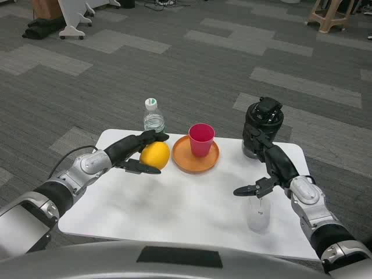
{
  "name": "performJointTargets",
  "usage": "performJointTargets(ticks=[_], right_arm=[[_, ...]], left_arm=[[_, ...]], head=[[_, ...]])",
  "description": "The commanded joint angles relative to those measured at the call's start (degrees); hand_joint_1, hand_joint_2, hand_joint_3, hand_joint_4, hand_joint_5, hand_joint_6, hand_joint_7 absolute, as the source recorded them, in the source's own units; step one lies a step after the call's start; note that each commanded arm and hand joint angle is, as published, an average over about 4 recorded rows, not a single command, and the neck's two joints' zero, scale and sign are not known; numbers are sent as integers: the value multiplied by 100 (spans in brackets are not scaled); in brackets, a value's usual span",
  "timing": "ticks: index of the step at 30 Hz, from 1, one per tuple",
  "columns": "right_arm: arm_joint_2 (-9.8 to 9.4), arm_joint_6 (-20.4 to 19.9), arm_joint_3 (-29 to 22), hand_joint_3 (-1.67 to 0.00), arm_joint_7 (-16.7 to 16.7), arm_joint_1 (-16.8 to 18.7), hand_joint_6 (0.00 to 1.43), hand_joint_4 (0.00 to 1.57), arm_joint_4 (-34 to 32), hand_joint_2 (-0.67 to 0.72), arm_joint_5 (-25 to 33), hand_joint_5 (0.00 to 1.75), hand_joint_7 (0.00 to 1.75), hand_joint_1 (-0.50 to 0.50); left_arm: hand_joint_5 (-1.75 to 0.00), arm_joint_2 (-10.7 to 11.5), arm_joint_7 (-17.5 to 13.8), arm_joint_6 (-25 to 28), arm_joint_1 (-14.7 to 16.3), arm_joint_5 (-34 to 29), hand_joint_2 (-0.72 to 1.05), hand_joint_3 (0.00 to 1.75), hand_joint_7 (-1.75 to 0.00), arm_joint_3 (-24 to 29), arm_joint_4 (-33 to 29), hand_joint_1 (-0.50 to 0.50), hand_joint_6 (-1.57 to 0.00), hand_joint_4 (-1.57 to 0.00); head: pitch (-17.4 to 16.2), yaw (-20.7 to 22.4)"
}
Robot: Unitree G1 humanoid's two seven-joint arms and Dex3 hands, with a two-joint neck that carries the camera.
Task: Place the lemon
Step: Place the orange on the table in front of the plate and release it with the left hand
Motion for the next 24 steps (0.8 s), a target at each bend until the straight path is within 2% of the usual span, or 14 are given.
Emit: performJointTargets(ticks=[1, 7, 9, 13, 17, 24], right_arm=[[-143, 44, 17, -40, -18, -133, 0, 0, 63, -3, 30, 48, 0, -4], [-143, 44, 39, -40, -18, -151, 0, 0, 63, -3, 30, 48, 0, -4], [-143, 44, 43, -40, -18, -151, 0, 0, 63, -3, 30, 48, 0, -4], [-143, 44, 50, -40, -18, -151, 0, 0, 63, -3, 30, 48, 0, -4], [-143, 44, 65, -40, -18, -151, 0, 0, 67, -3, 30, 48, 0, -4], [-143, 50, 169, -40, -18, -151, 0, 0, 80, -3, 30, 48, 0, -4]], left_arm=[[-175, 70, 133, -279, -137, -817, 96, 9, -49, -275, 502, 50, -13, -138], [-175, 70, 133, -279, -146, -817, 105, 0, -49, -284, 511, 50, -13, -138], [-175, 72, 133, -279, -146, -817, 100, 0, -49, -284, 511, 50, -12, -138], [-175, 72, 133, -279, -146, -824, 105, 9, -49, -284, 524, 50, -13, -138], [-175, 70, 150, -279, -146, -817, 100, 9, -49, -292, 546, 50, -13, -138], [-175, 77, 236, -279, -223, -912, 105, 9, -49, -550, 713, 50, -16, -138]], head=[[130, -90], [78, -54], [78, -54], [62, -58], [-15, -19], [-459, 517]])
